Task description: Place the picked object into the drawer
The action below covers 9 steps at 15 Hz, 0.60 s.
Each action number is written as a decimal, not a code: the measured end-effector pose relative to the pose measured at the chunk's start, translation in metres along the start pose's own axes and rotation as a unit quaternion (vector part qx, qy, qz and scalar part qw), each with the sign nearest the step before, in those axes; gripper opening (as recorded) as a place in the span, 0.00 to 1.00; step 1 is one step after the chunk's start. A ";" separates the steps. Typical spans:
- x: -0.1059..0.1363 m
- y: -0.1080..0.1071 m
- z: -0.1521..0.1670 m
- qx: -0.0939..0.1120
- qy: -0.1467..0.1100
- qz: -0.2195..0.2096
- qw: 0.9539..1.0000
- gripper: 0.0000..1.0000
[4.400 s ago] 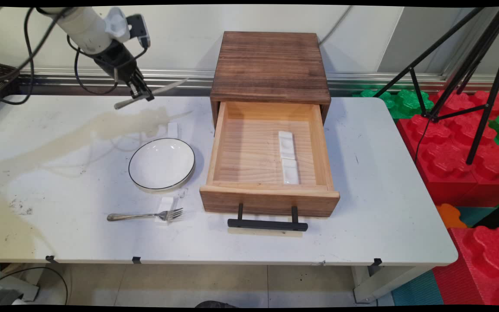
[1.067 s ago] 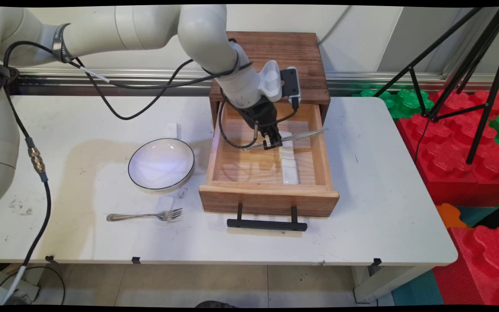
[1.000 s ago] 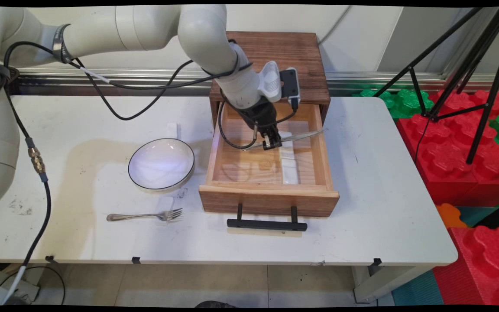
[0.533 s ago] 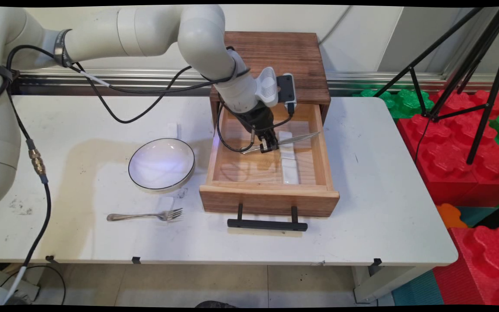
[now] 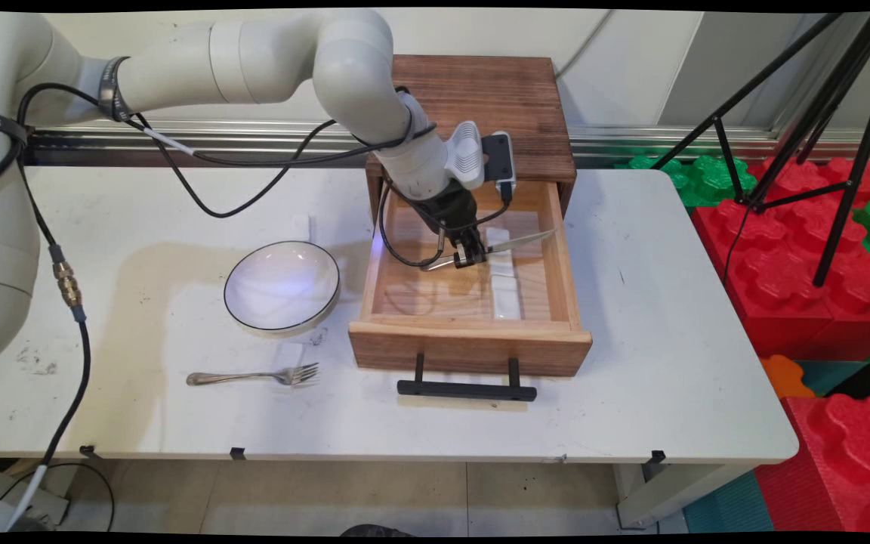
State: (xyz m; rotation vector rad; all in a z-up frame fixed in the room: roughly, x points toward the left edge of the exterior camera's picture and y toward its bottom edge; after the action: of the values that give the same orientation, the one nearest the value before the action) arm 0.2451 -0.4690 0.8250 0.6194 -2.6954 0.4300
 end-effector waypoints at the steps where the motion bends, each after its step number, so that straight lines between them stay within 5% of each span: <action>1: -0.001 -0.001 0.001 0.000 0.000 -0.001 1.000 0.00; 2: -0.001 -0.001 0.003 -0.001 0.000 -0.002 1.000 0.00; 3: -0.001 -0.002 0.004 -0.001 0.001 -0.003 1.000 1.00; 9: 0.000 -0.004 0.005 0.001 0.003 -0.007 1.000 1.00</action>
State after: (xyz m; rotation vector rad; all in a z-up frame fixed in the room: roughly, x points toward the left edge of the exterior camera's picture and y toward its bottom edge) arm 0.2454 -0.4739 0.8211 0.6351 -2.6830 0.4302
